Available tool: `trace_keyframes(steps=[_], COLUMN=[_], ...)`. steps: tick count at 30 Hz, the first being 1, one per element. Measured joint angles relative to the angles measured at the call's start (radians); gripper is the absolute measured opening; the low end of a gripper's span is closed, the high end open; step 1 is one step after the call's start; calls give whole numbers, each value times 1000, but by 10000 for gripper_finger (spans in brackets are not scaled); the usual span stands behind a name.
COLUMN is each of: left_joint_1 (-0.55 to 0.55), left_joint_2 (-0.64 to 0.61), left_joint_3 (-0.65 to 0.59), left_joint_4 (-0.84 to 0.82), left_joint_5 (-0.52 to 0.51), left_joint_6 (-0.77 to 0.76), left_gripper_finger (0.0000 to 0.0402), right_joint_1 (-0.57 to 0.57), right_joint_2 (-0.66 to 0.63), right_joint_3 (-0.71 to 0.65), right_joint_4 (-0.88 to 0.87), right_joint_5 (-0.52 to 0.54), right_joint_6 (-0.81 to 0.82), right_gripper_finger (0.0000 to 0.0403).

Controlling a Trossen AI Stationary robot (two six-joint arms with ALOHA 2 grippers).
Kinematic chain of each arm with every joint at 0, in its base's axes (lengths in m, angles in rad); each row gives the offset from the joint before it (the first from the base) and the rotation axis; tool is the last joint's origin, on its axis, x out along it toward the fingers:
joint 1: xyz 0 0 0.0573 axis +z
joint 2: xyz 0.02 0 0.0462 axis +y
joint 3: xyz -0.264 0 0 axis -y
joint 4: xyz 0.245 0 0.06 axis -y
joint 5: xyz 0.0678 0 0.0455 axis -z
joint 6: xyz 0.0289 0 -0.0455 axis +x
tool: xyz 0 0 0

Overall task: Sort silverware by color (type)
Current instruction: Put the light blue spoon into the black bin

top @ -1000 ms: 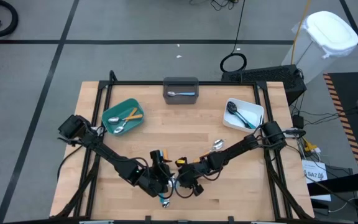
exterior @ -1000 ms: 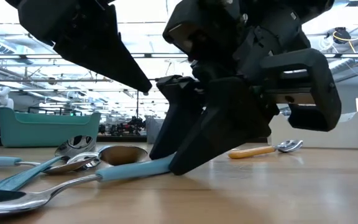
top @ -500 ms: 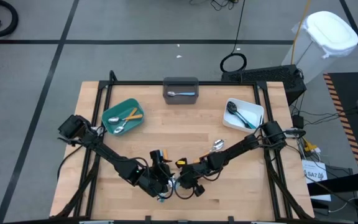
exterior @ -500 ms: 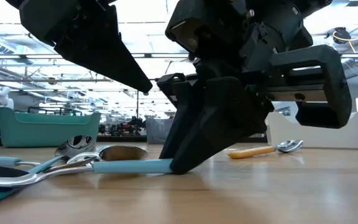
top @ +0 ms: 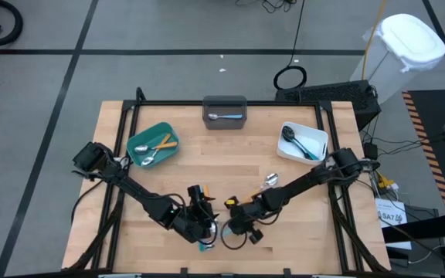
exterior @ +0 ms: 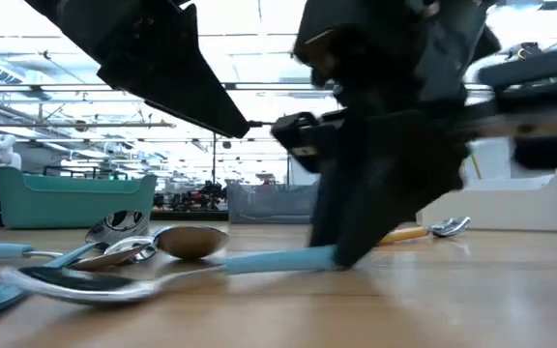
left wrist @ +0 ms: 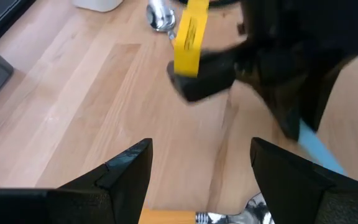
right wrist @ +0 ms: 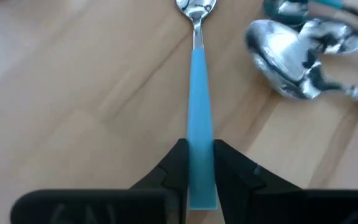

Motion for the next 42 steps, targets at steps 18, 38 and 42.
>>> trace_keyframes(steps=[18, 38, 42], left_joint_1=[40, 156, 134], left_joint_2=[0, 0, 0], left_joint_3=[0, 0, 0], left_joint_4=[121, 46, 67], left_joint_5=[-56, 4, 7], left_joint_6=[137, 84, 114], left_gripper_finger=[269, 268, 269], right_joint_1=[10, -24, -91], right_joint_2=[-372, -634, -643], right_joint_3=[3, -22, -71], right_joint_4=[-516, -821, -762], right_joint_5=[176, 493, 499], right_joint_6=[191, 237, 183], right_gripper_finger=[45, 44, 44])
